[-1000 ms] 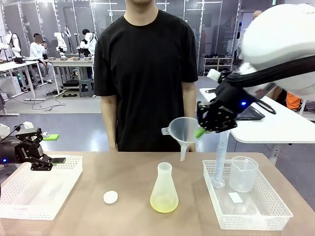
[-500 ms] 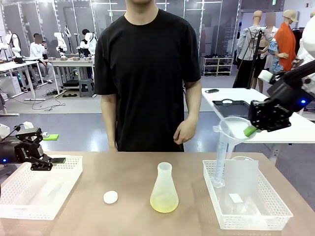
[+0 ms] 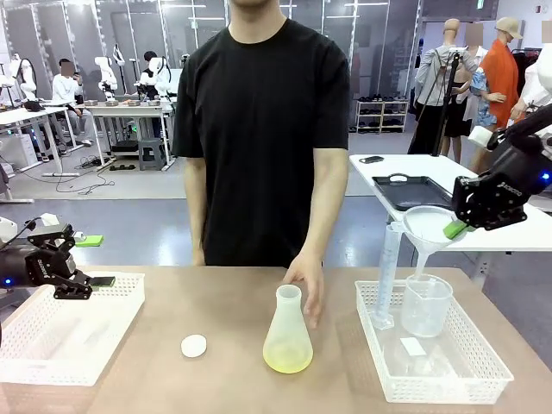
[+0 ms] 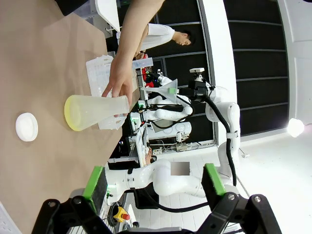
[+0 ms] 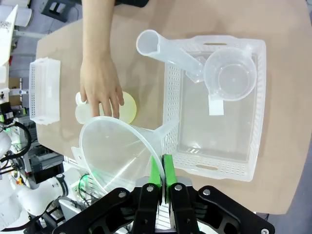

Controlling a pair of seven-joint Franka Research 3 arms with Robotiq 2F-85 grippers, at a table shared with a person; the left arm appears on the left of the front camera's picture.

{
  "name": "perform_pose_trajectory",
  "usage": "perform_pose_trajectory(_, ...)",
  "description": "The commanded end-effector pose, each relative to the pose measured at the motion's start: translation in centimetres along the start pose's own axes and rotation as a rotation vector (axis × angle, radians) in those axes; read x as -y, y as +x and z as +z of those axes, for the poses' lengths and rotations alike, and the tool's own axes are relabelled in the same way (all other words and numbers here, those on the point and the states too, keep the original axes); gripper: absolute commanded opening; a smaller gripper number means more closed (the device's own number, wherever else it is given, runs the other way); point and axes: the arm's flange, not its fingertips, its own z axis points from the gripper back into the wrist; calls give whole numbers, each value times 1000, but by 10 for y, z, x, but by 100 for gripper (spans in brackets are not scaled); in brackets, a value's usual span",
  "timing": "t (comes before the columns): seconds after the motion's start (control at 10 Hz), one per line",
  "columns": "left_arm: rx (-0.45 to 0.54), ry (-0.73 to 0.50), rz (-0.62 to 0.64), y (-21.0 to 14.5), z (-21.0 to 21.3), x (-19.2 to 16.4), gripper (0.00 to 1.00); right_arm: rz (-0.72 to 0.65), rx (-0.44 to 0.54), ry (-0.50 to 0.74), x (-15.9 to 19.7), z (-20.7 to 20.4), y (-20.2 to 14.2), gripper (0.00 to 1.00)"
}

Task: Prepare the solutions needed for the experiment.
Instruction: Once the solution is in the Big flask , pick up the Plastic Funnel and place it back into the right Organizing basket.

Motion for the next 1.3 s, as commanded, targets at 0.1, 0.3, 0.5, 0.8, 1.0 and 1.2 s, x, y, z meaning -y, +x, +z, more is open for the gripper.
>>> perform_pose_trajectory(0.1, -1, -1, -5, 0, 0, 1, 100, -68, -77, -66, 14, -10, -9, 4)
perform_pose_trajectory(0.3, -1, -1, -5, 0, 0, 1, 100, -114, -126, -87, 30, -34, -28, 4)
perform_pose_trajectory(0.5, -1, -1, -5, 0, 0, 1, 100, -180, -174, -96, 48, -63, -43, 4)
perform_pose_trajectory(0.8, -1, -1, -5, 0, 0, 1, 100, -251, -188, -153, 53, -94, -54, 4)
perform_pose_trajectory(1.0, -1, -1, -5, 0, 0, 1, 100, -278, -176, -173, 51, -107, -49, 4)
perform_pose_trajectory(1.2, -1, -1, -5, 0, 0, 1, 100, -283, -203, -192, 48, -116, -45, 23)
